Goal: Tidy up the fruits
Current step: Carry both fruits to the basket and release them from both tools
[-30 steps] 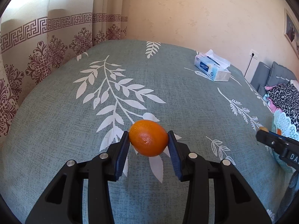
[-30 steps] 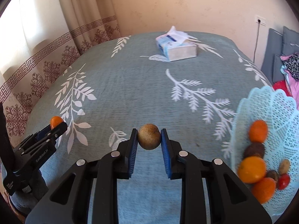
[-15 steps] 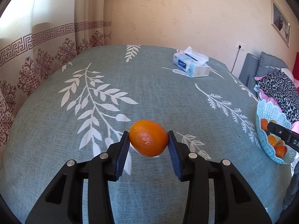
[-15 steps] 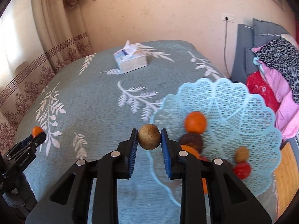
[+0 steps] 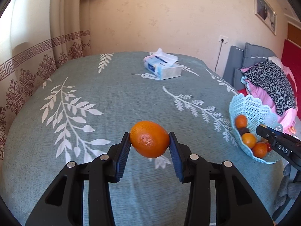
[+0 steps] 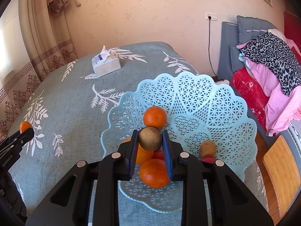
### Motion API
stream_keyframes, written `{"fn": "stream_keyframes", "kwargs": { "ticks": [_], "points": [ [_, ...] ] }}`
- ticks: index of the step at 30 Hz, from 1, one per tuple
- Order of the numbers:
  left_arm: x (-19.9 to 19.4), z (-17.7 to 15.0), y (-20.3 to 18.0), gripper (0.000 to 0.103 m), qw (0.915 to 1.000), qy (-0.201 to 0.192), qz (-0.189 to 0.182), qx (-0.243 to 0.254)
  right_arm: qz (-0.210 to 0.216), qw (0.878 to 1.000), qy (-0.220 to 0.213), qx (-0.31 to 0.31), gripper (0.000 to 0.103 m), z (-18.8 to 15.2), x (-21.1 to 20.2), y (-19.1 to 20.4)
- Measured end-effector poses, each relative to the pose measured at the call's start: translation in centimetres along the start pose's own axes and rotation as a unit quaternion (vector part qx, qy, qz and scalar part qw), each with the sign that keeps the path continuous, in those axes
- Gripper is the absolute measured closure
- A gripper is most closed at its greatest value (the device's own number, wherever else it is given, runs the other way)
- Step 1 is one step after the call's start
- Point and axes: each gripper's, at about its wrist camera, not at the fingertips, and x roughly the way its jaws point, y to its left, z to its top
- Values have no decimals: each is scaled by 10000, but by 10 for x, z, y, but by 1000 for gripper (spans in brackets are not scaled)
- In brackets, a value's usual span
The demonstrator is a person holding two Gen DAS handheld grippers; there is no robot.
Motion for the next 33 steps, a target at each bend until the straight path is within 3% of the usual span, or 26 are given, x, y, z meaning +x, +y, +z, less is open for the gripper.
{"fn": "stream_keyframes", "kwargs": {
  "ticks": [22, 24, 25, 33],
  "points": [
    [10, 18, -107, 61, 9923, 121, -896, 845, -306, 9985, -244, 375, 75, -8, -15, -48],
    [13, 19, -117, 61, 9907, 159, -992, 914, -374, 9980, -318, 394, 59, -8, -19, -52],
    [15, 19, -122, 61, 9900, 174, -1030, 944, -421, 9977, -363, 398, 57, -8, -20, -53],
    [26, 20, -154, 61, 9837, 293, -1313, 1192, -706, 9954, -549, 339, 57, -9, -27, -60]
  ]
}}
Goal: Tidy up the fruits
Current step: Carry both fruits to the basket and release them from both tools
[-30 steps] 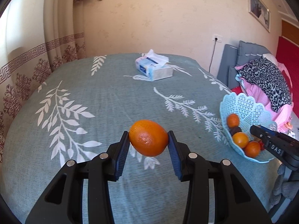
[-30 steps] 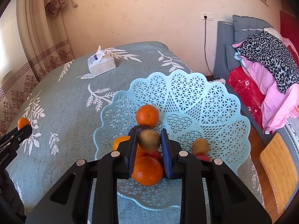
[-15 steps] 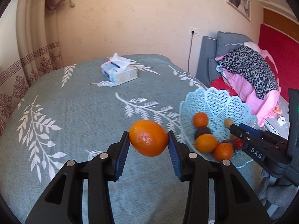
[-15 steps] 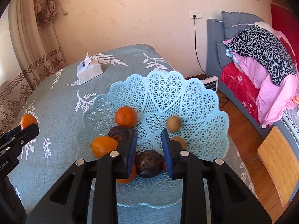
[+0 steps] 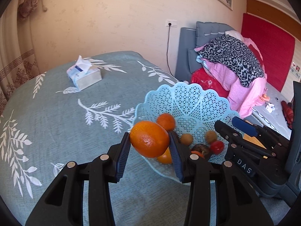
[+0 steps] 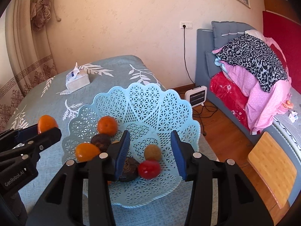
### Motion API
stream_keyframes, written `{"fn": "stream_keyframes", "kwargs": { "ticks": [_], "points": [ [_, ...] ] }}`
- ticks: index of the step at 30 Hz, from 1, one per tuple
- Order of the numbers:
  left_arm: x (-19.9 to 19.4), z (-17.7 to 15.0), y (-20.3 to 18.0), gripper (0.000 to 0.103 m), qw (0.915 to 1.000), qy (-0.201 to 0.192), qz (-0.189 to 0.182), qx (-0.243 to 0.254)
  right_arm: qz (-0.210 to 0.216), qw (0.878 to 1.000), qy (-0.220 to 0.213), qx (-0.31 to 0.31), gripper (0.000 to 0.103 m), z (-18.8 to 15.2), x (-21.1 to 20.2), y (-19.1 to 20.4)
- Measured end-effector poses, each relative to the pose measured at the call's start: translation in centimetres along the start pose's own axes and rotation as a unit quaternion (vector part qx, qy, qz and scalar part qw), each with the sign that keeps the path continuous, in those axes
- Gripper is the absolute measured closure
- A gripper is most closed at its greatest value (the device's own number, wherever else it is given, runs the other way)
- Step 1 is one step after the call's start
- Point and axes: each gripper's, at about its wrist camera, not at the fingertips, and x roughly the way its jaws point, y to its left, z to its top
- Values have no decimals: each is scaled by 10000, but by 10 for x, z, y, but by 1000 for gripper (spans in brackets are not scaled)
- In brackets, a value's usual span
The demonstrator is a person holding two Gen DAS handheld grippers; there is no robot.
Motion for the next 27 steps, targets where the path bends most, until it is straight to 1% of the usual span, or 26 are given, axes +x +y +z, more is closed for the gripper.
{"fn": "stream_keyframes", "kwargs": {
  "ticks": [8, 25, 26, 27],
  "points": [
    [14, 2, -12, 61, 9998, 82, -113, 126, -67, 9999, -71, 23, 57, 1, -3, -5],
    [23, 0, -26, 61, 9990, 180, -257, 307, -94, 9999, -66, 55, 57, 1, -3, -7],
    [23, -1, -26, 60, 9991, 177, -255, 305, -99, 9999, -64, 65, 57, 1, -3, -7],
    [22, -1, -26, 56, 9991, 149, -236, 310, -103, 9999, -65, 73, 57, 2, -4, -8]
  ]
}}
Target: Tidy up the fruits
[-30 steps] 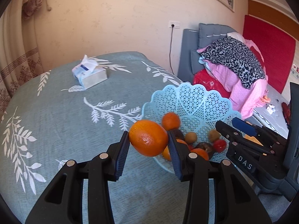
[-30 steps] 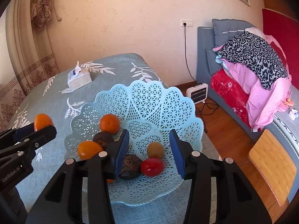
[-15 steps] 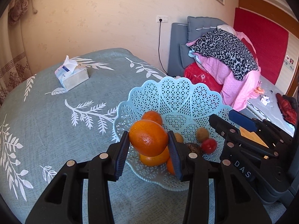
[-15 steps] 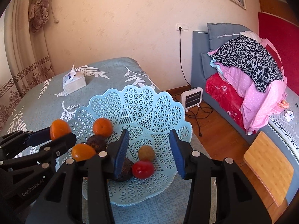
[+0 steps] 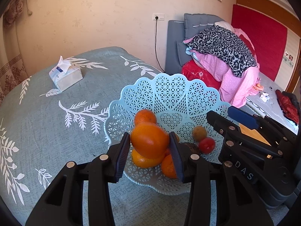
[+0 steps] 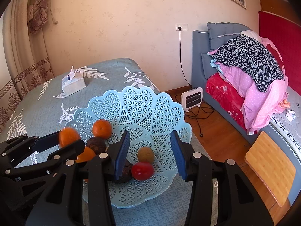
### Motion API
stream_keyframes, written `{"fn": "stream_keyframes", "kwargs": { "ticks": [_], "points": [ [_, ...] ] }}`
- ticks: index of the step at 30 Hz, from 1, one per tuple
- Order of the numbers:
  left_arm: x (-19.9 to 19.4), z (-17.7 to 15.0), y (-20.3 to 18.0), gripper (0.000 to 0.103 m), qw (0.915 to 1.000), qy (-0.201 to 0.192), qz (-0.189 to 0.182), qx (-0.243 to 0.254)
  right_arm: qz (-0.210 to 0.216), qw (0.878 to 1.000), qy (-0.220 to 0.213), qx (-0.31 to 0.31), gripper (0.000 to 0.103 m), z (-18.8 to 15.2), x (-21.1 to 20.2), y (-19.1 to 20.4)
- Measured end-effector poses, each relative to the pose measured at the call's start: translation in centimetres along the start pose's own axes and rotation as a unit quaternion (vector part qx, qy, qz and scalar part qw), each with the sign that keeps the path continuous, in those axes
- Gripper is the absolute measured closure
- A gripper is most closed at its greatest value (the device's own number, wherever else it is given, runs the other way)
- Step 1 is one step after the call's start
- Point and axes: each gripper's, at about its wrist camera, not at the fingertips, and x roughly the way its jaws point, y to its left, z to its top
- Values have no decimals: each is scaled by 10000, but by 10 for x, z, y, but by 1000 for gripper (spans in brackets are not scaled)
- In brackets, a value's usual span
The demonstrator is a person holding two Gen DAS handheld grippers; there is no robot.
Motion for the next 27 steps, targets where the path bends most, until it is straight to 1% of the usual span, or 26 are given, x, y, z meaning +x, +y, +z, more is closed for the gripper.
{"fn": "stream_keyframes", "kwargs": {
  "ticks": [4, 14, 16, 17, 18, 21, 24, 27],
  "points": [
    [-5, 1, 2, 48, 10000, -92, 37, -6, -24, 10000, -18, 58, 55, 1, -2, -3],
    [-11, -1, 5, 40, 9998, -140, 103, -34, -40, 10000, -42, 33, 53, 0, -7, 0],
    [-13, -1, 5, 34, 9998, -161, 133, -32, -55, 10000, -38, 50, 52, 0, -7, -1],
    [-14, -1, 6, 31, 9997, -183, 178, -42, -69, 9999, -39, 67, 49, 0, -8, -2],
    [-16, -1, 7, 28, 9996, -200, 204, -59, -96, 9999, -50, 92, 42, 0, -9, -3],
    [-18, -3, 13, 16, 9993, -219, 258, -134, -159, 9997, -108, 154, 29, -1, -12, -8],
    [-21, -7, 15, 14, 9987, -255, 431, -84, -184, 9997, -98, 142, 22, -4, -15, -9],
    [-24, -11, 16, 12, 9979, -267, 585, -61, -186, 9998, -56, 95, 20, -8, -18, -8]
  ]
}}
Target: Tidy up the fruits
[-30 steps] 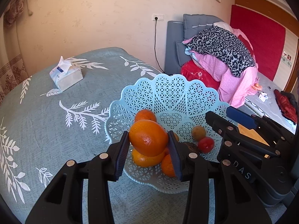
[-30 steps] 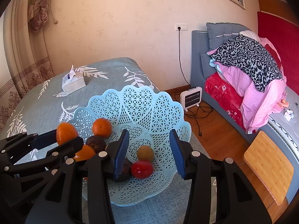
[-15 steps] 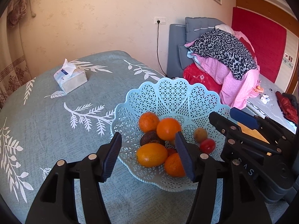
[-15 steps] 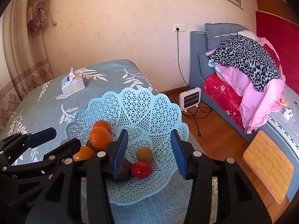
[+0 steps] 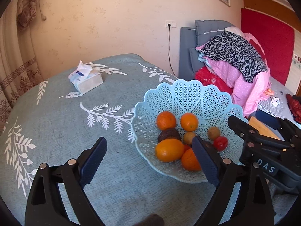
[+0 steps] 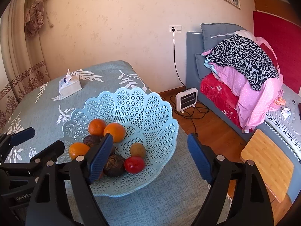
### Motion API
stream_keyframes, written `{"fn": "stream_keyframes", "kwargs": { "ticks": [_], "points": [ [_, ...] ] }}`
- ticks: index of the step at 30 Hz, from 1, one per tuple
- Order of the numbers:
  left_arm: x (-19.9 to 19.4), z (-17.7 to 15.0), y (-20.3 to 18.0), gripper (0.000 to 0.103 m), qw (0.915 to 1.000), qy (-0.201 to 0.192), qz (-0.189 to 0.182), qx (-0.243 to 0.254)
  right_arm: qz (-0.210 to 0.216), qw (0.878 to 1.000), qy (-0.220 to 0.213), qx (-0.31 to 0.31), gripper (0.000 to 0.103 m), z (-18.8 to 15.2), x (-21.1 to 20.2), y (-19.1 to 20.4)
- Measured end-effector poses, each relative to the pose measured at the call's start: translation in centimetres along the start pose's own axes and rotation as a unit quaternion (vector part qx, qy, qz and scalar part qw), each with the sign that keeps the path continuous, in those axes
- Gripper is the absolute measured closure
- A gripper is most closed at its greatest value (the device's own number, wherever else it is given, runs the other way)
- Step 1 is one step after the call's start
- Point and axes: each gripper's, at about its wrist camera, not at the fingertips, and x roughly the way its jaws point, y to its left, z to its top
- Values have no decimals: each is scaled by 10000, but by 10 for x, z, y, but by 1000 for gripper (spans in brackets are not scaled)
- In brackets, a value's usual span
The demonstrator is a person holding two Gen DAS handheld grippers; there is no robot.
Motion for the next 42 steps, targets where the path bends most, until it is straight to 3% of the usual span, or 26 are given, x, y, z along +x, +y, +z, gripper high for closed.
{"fn": "stream_keyframes", "kwargs": {
  "ticks": [12, 42],
  "points": [
    [-17, -13, 10, 8, 9991, -50, 401, -105, 121, 9996, 67, -255, 13, -20, -27, 1],
    [-17, -20, -8, 8, 9971, -111, 638, 391, 158, 9992, 160, -326, 12, -29, -25, 6]
  ]
}}
